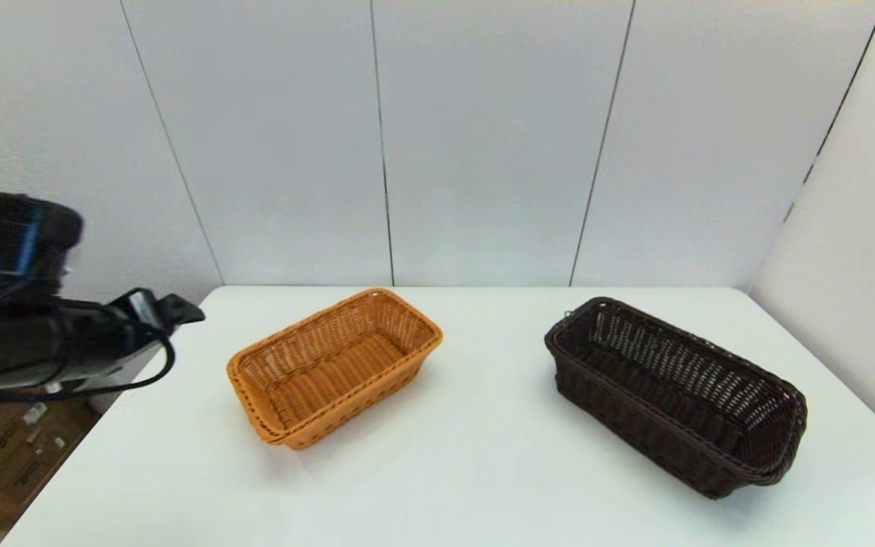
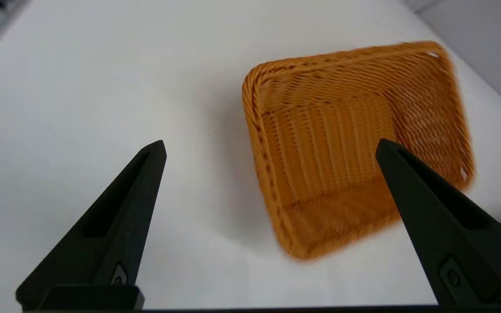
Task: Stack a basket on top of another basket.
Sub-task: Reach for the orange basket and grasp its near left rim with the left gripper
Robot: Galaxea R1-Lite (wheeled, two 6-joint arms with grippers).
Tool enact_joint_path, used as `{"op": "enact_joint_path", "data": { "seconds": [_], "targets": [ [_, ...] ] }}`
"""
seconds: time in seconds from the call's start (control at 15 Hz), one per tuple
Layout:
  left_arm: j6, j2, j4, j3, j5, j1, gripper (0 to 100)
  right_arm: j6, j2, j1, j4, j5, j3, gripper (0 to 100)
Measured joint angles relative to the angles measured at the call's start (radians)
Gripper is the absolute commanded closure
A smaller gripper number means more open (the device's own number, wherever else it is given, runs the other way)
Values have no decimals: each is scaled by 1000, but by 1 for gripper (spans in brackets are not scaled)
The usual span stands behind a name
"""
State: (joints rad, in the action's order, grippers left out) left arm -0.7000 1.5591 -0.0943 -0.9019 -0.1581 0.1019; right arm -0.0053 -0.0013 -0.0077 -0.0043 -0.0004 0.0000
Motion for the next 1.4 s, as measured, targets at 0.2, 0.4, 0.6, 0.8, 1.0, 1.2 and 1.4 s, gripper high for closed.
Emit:
{"op": "enact_joint_path", "data": {
  "seconds": [0.2, 0.4, 0.6, 0.8, 1.0, 1.2, 1.4],
  "targets": [
    [-200, 255, -69, -183, -50, 74, 0, 0, 0, 0, 0, 0, 0, 0],
    [-362, 430, -213, -334, -63, 138, 0, 0, 0, 0, 0, 0, 0, 0],
    [-435, 506, -274, -369, -59, 179, 0, 0, 0, 0, 0, 0, 0, 0],
    [-463, 544, -301, -371, -31, 184, 0, 0, 0, 0, 0, 0, 0, 0],
    [-483, 559, -334, -369, 38, 181, 0, 1, 0, 0, 0, 0, 0, 0],
    [-483, 580, -334, -371, 47, 180, 0, 1, 0, 0, 0, 0, 0, 0],
    [-482, 609, -334, -372, 61, 171, 0, 1, 0, 0, 0, 0, 0, 0]
  ]
}}
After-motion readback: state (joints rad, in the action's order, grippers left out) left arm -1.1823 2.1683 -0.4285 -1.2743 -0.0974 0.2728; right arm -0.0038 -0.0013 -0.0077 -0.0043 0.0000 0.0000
